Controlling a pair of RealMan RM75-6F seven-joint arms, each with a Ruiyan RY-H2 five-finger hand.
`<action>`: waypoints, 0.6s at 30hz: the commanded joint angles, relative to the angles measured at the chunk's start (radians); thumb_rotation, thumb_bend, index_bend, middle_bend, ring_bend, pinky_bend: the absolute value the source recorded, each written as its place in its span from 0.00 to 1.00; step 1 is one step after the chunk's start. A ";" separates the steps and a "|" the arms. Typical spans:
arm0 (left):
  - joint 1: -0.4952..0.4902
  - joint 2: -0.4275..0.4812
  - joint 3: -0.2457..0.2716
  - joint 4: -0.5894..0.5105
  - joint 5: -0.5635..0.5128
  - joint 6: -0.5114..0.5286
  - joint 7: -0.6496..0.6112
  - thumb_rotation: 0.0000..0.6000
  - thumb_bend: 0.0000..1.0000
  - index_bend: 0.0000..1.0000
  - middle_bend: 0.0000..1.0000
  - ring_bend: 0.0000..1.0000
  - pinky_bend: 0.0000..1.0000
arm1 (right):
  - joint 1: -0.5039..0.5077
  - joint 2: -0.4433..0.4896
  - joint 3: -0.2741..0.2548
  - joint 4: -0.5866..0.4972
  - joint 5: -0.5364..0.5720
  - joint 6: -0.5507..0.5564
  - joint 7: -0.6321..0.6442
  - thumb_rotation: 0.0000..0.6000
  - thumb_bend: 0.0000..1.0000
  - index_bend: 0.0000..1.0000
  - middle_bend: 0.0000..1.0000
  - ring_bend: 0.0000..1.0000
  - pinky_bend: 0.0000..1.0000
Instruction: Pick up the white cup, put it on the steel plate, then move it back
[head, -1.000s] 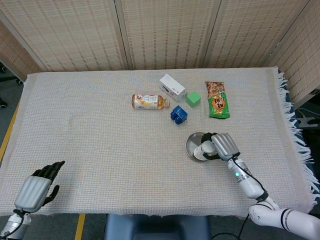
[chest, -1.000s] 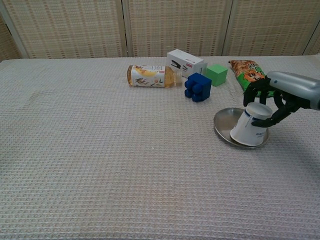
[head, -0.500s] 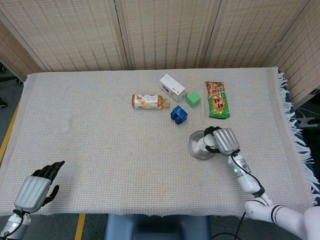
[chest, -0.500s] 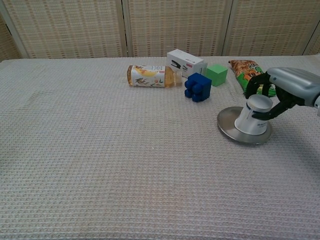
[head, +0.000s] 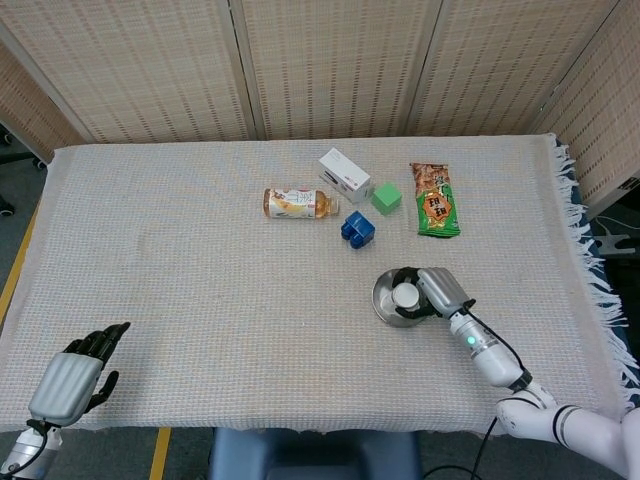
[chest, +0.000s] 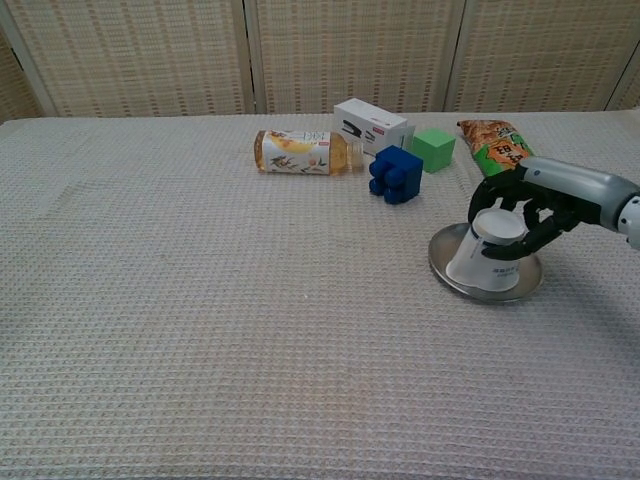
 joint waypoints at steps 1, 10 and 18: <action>0.000 0.001 0.000 0.000 0.000 0.000 -0.002 1.00 0.45 0.07 0.14 0.21 0.38 | 0.000 -0.026 -0.005 0.052 -0.020 0.068 -0.099 1.00 0.12 0.53 0.50 0.47 0.69; 0.000 0.002 0.000 -0.002 0.000 -0.002 -0.001 1.00 0.45 0.07 0.14 0.21 0.37 | -0.027 -0.195 0.038 0.306 -0.019 0.272 -0.349 1.00 0.12 0.53 0.50 0.47 0.69; -0.001 0.001 0.000 -0.002 -0.002 -0.005 0.003 1.00 0.45 0.07 0.14 0.21 0.38 | -0.018 -0.130 0.014 0.192 -0.006 0.141 -0.172 1.00 0.12 0.53 0.50 0.47 0.69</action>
